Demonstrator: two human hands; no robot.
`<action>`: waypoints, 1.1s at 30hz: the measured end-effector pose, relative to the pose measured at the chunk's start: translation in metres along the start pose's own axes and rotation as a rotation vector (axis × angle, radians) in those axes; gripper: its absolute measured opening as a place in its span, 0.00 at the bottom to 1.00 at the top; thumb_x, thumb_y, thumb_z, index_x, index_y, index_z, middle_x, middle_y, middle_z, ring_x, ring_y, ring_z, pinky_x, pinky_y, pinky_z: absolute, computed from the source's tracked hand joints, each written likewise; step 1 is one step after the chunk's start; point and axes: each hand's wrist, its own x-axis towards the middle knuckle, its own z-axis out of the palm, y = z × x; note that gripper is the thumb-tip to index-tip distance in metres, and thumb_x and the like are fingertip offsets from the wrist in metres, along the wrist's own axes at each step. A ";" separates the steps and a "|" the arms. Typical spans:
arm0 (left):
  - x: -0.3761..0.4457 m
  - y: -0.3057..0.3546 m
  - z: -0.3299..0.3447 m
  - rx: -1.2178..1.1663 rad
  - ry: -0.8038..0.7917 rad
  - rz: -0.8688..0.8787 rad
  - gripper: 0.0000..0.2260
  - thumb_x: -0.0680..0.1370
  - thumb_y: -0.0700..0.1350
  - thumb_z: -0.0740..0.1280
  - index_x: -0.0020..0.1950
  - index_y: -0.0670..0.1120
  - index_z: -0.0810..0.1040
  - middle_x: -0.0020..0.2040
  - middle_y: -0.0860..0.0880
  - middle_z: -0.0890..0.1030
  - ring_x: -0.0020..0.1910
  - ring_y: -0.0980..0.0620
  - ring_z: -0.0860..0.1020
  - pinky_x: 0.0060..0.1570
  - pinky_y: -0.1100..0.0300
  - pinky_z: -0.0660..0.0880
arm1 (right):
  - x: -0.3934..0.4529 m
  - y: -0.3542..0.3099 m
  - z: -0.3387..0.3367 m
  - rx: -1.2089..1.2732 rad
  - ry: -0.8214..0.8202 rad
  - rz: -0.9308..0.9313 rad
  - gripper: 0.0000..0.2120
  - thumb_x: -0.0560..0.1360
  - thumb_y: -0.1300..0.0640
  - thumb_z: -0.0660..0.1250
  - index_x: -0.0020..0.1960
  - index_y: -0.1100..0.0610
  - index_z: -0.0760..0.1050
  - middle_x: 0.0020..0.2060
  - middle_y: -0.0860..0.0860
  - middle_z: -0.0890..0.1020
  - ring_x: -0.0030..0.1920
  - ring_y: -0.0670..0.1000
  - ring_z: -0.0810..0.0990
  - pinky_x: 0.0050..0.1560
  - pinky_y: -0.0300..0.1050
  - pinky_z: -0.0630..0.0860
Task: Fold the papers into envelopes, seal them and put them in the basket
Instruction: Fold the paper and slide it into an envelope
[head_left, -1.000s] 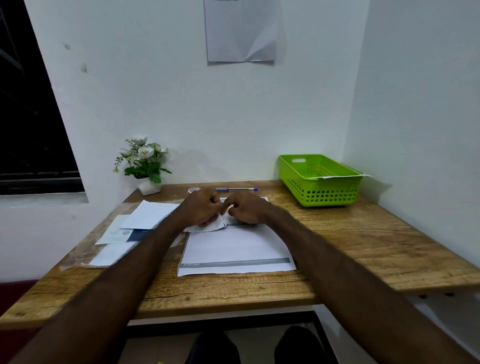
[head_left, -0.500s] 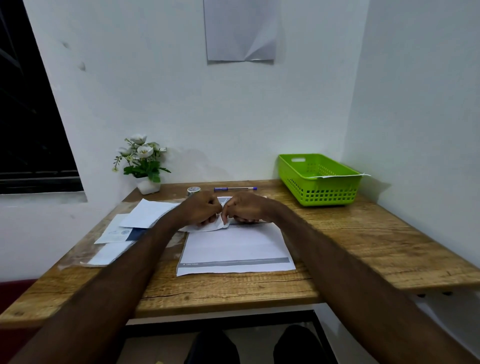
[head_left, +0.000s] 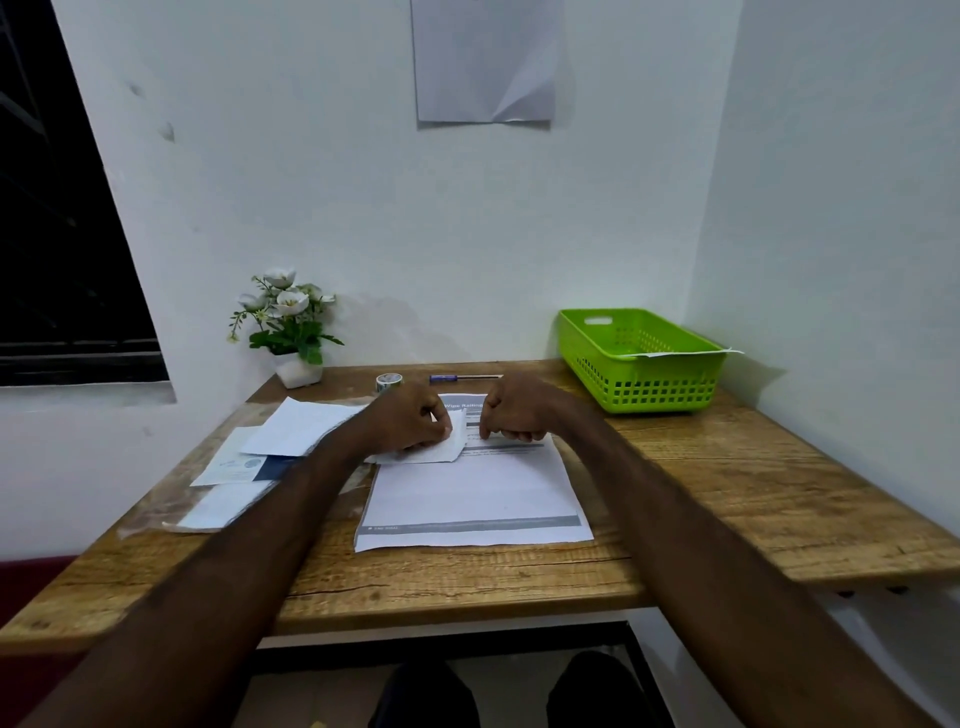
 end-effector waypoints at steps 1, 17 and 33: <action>0.000 -0.001 0.000 0.001 0.002 0.003 0.06 0.76 0.40 0.72 0.40 0.48 0.85 0.25 0.57 0.80 0.21 0.61 0.73 0.24 0.69 0.69 | -0.001 0.000 0.000 0.008 -0.019 -0.007 0.06 0.73 0.60 0.72 0.46 0.62 0.85 0.26 0.52 0.77 0.23 0.50 0.71 0.25 0.35 0.68; 0.002 -0.009 -0.004 -0.126 0.006 -0.084 0.06 0.77 0.43 0.73 0.40 0.45 0.85 0.32 0.49 0.85 0.29 0.55 0.78 0.29 0.64 0.75 | 0.004 0.002 0.017 0.108 0.009 -0.146 0.10 0.75 0.54 0.75 0.55 0.51 0.87 0.20 0.45 0.77 0.18 0.43 0.72 0.21 0.34 0.69; 0.000 -0.008 -0.006 -0.097 -0.075 0.032 0.02 0.73 0.46 0.79 0.41 0.51 0.88 0.31 0.52 0.83 0.27 0.57 0.73 0.29 0.65 0.70 | 0.011 0.004 0.031 0.236 0.163 -0.048 0.06 0.72 0.59 0.74 0.47 0.53 0.88 0.23 0.50 0.79 0.18 0.45 0.70 0.24 0.36 0.68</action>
